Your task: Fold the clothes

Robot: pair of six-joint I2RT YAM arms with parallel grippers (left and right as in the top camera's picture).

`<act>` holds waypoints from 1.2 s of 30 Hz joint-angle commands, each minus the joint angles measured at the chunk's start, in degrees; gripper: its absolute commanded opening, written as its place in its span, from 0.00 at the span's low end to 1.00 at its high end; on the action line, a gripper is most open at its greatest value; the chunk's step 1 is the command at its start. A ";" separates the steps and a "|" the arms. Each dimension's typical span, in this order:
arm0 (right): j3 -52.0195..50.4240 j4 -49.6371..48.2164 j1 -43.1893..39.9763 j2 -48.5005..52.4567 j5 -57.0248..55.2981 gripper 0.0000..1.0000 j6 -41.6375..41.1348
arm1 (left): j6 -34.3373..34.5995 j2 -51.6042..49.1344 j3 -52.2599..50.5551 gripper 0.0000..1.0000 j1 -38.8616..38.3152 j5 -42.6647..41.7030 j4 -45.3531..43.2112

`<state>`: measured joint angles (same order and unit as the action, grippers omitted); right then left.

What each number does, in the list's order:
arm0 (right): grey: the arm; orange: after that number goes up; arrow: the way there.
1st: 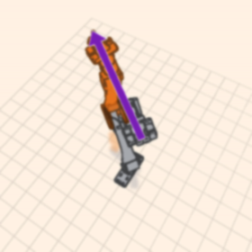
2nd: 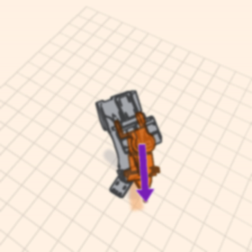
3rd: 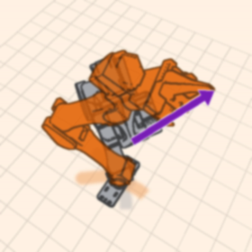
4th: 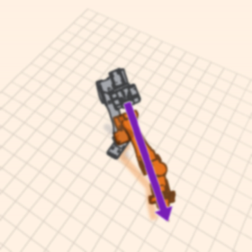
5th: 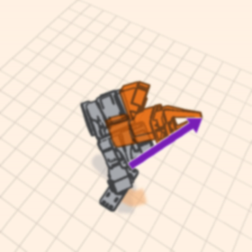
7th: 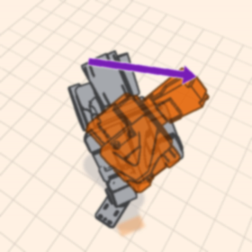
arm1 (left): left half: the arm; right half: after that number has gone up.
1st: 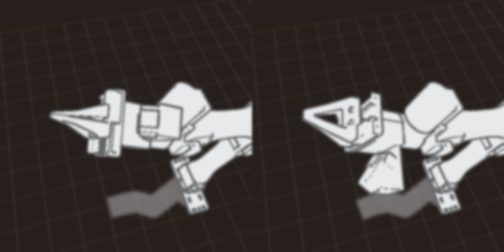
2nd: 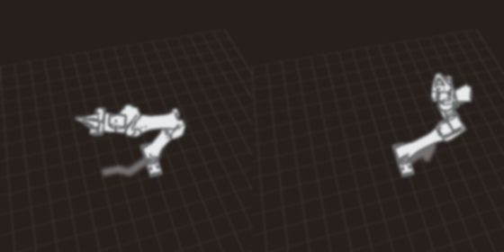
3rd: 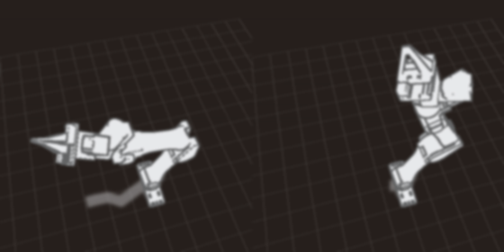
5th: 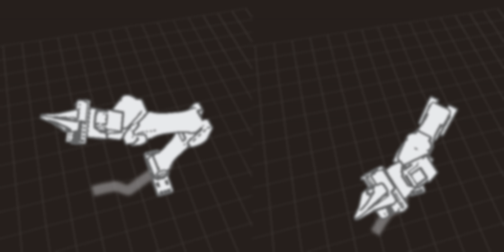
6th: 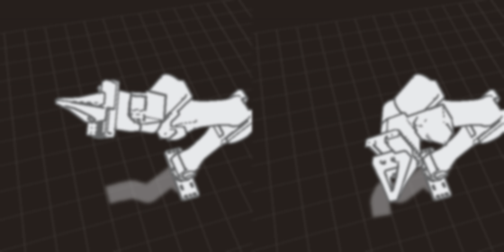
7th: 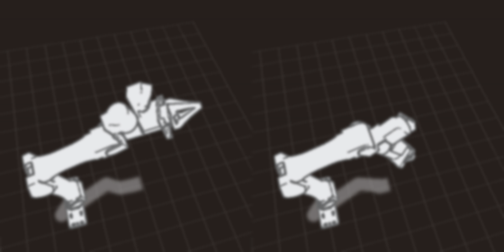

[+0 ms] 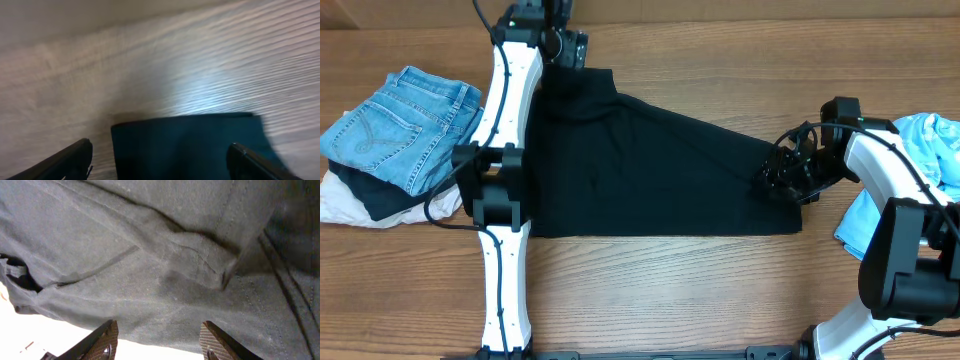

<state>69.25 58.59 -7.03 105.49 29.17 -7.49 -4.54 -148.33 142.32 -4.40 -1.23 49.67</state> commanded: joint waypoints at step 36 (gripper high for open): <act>-0.79 -2.19 0.26 -0.26 0.28 0.57 -0.22 | -0.85 -2.08 8.31 0.04 2.47 -8.94 4.44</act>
<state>68.77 56.80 -7.03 105.49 29.17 -7.51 -3.57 -155.70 148.55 -1.48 -9.08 52.58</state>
